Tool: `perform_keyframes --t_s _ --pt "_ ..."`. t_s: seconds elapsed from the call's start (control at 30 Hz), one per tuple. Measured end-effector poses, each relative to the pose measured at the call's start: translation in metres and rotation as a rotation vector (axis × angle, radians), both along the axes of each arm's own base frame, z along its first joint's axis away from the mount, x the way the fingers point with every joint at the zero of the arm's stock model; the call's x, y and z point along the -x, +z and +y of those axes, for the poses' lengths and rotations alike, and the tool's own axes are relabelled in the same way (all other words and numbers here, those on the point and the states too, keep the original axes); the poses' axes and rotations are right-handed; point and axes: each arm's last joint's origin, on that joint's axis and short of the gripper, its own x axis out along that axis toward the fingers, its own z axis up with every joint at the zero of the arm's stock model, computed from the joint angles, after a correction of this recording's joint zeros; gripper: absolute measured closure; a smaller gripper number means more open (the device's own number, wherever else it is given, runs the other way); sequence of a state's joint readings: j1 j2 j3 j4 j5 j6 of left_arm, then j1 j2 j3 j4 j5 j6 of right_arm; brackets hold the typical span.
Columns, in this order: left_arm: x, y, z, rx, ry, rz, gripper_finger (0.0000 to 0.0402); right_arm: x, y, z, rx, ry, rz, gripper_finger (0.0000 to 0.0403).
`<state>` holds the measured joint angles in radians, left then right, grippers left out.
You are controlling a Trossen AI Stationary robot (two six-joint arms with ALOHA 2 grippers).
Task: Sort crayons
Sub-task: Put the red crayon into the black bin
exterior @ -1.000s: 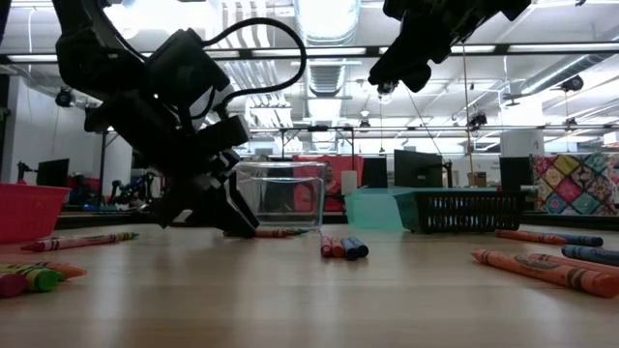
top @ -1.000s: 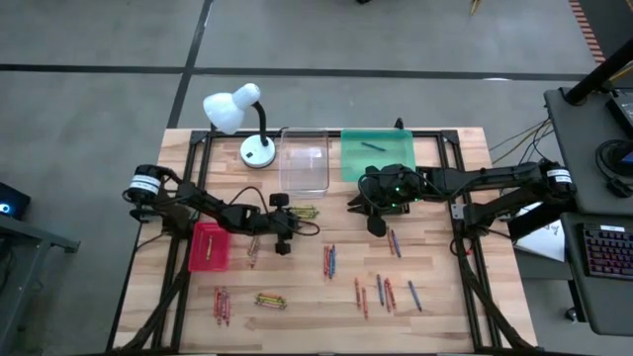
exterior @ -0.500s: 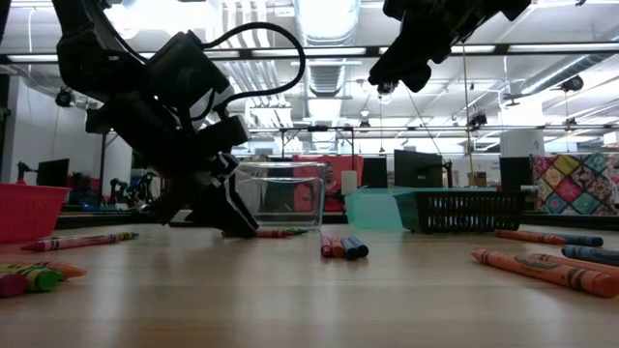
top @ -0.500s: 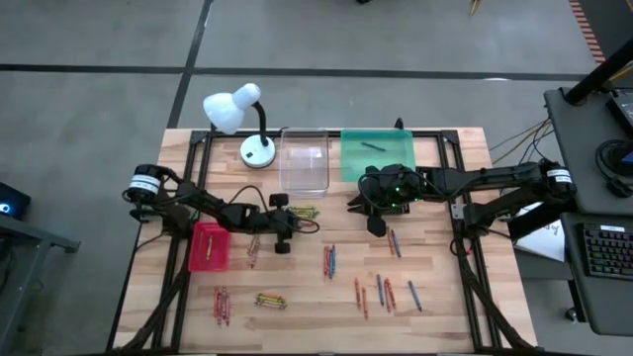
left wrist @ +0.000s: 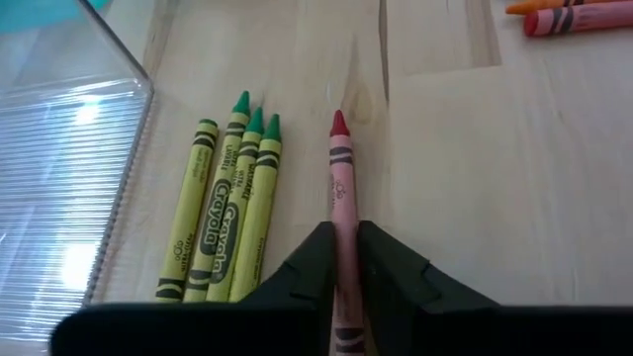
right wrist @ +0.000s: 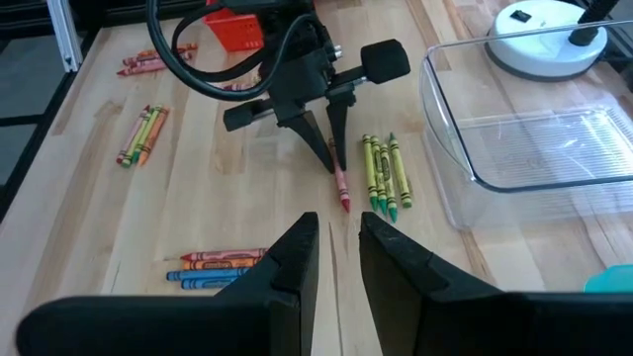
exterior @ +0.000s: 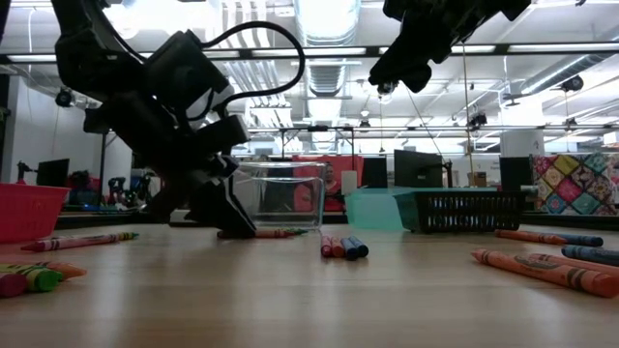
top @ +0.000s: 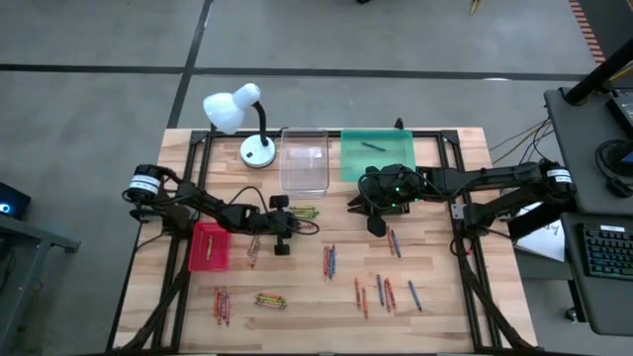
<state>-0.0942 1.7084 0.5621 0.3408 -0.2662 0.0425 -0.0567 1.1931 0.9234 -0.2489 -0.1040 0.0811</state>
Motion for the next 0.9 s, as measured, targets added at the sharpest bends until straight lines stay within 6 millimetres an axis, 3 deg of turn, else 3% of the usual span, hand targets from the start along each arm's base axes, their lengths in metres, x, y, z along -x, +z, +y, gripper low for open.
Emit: perform_keyframes --t_s 0.27,0.53,0.7,0.9 --pt "0.001 0.004 -0.006 0.003 -0.021 -0.015 0.0399 0.0 0.0 0.0 0.008 0.006 0.0 0.0335" --pt "0.002 0.022 -0.01 0.016 -0.038 -0.092 0.0401 0.0 -0.005 0.007 0.012 0.033 -0.007 0.0335" --pt "0.004 0.041 -0.01 -0.005 -0.057 -0.155 0.0401 -0.003 -0.013 0.011 0.049 0.065 -0.144 0.0335" --pt "0.012 0.076 -0.008 -0.067 -0.072 -0.272 0.0401 -0.011 -0.024 0.011 0.118 0.087 -0.347 0.0335"
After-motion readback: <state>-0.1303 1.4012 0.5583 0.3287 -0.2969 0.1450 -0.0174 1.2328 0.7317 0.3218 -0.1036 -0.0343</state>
